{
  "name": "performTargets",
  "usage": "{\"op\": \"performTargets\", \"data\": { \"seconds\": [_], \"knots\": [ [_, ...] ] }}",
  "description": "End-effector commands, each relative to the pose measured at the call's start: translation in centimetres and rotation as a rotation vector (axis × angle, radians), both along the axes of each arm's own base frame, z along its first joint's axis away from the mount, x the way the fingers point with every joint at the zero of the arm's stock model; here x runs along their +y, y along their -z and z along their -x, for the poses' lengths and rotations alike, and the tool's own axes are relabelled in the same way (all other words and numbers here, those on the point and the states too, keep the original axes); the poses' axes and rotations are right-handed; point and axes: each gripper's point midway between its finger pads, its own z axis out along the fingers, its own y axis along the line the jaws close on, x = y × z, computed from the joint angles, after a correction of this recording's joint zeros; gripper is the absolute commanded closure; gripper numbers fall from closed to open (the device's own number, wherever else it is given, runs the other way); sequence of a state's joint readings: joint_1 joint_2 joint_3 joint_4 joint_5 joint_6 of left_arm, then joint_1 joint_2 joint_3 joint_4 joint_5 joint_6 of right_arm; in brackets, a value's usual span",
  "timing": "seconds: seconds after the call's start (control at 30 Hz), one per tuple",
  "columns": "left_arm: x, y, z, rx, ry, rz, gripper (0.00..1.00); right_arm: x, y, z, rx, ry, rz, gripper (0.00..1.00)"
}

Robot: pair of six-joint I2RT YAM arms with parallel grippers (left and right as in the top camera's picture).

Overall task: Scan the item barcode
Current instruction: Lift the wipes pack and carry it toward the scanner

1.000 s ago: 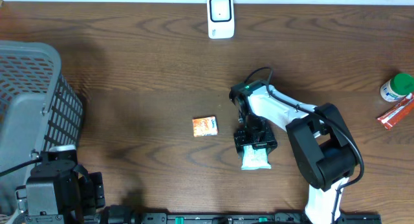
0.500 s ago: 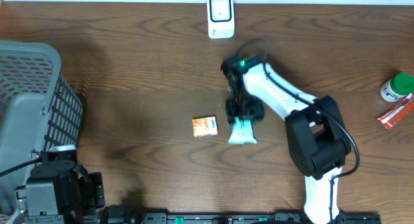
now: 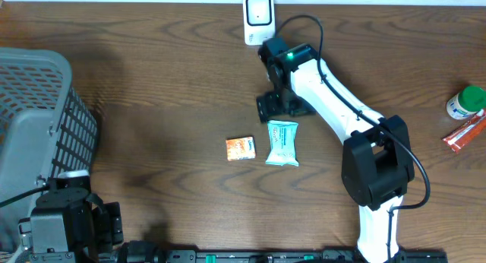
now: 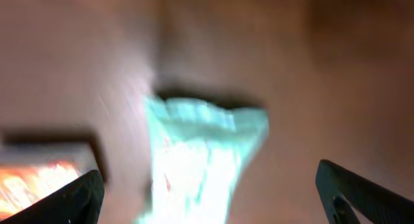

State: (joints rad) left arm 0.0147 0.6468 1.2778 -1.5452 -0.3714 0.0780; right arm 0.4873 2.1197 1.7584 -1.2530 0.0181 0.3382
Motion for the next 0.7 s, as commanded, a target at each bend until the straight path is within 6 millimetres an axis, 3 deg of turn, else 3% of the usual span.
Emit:
{"op": "performTargets", "data": {
  "seconds": [0.0,0.07,0.13,0.27,0.3,0.37,0.43,0.6,0.67],
  "knots": [
    [0.0,-0.1,0.1,-0.005,0.000,0.000,0.04,0.1,0.6,1.6,0.048,0.087,0.011,0.01],
    [0.0,-0.1,0.1,-0.005,0.000,0.000,0.04,0.3,2.3,2.3,0.055,0.078,0.015,0.01],
    [0.0,-0.1,0.1,-0.005,0.000,0.000,0.04,0.7,5.8,3.7,0.055,0.103,0.016,0.01],
    [0.0,-0.1,0.1,-0.005,0.000,0.000,0.04,0.4,8.7,5.1,0.050,0.158,0.019,0.01],
    [0.0,-0.1,0.1,-0.005,0.000,0.000,0.04,0.2,9.3,5.5,0.054,0.179,0.024,0.07],
    [0.0,-0.1,0.1,-0.005,0.000,0.000,0.04,0.0,9.5,5.8,0.062,0.196,0.031,0.32],
    [0.0,-0.1,0.1,-0.005,0.000,0.000,0.03,0.0,9.4,5.7,0.058,0.197,0.028,0.44],
    [0.0,-0.1,0.1,-0.005,0.000,0.000,0.04,1.3,7.6,2.8,0.000,0.176,-0.037,0.60],
    [0.0,-0.1,0.1,-0.005,0.000,0.000,0.04,2.3,5.7,-0.1,-0.077,0.144,-0.090,0.61]
  ]
}}
